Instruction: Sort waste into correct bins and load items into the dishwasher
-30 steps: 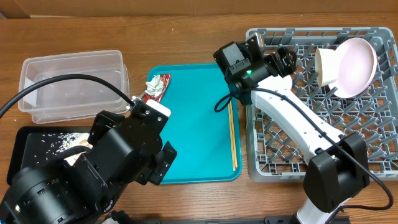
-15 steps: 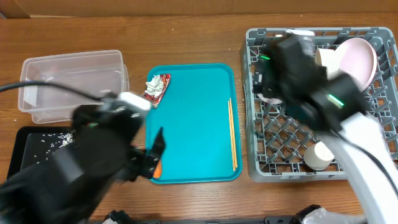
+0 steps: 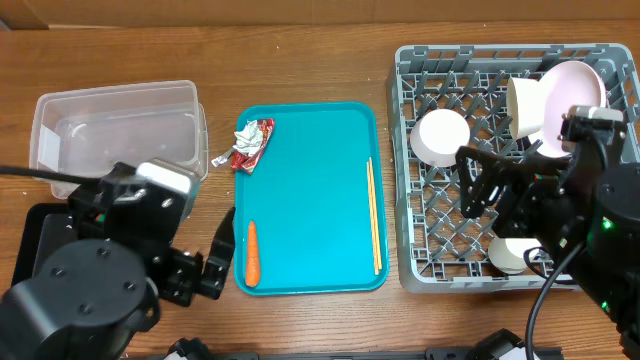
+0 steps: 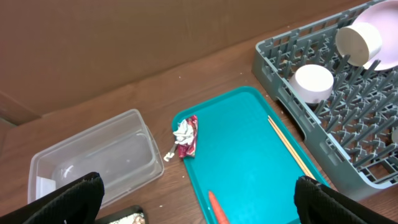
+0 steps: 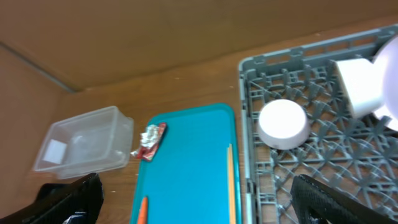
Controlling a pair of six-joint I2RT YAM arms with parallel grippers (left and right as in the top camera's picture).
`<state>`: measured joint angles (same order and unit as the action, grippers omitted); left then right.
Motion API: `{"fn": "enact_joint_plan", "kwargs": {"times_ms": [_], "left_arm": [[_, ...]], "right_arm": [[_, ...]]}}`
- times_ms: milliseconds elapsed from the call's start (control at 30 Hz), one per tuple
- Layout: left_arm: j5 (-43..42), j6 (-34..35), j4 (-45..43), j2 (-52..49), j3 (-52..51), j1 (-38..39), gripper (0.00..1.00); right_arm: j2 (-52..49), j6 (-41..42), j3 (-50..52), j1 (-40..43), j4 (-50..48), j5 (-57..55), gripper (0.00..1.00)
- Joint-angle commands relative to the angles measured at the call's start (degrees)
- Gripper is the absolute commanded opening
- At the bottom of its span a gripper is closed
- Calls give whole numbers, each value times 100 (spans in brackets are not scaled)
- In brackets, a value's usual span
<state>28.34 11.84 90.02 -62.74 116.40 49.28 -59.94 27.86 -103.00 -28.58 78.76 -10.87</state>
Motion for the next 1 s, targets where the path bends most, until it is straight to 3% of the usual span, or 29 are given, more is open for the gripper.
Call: {"fn": "enact_joint_plan", "kwargs": {"times_ms": [0, 167, 267, 333, 400, 500, 567, 633, 833, 967], "left_arm": [[17, 219, -15, -103, -11, -17, 100], [13, 389, -2, -208, -11, -17, 99], [13, 389, -4, -219, -11, -17, 95], [11, 442, 0, -219, -11, -17, 93], [-15, 516, 35, -219, -11, -17, 92], [-149, 514, 129, -219, -11, -17, 86], [-146, 511, 203, -219, -11, -17, 77], [-188, 514, 243, -219, -11, -17, 67], [-267, 509, 256, -219, -11, -17, 65], [-278, 514, 256, -227, -11, -17, 66]], "right_arm": [[-127, 133, -4, 7, 203, -592, 100], [-334, 931, 17, 59, 422, -1211, 99], [-505, 933, 17, 269, 413, -1244, 88], [-625, 977, 17, 404, 459, -1204, 87], [-717, 1010, 17, 525, 457, -1204, 75], [-883, 1034, 17, 876, 354, -1198, 45], [-1021, 1025, 17, 1180, 282, -1202, 26], [-1198, 935, 17, 1565, 177, -1200, 16], [-1947, 334, 17, 2577, -433, -940, 4], [-2599, -26, 17, 3115, -861, -413, 4]]}}
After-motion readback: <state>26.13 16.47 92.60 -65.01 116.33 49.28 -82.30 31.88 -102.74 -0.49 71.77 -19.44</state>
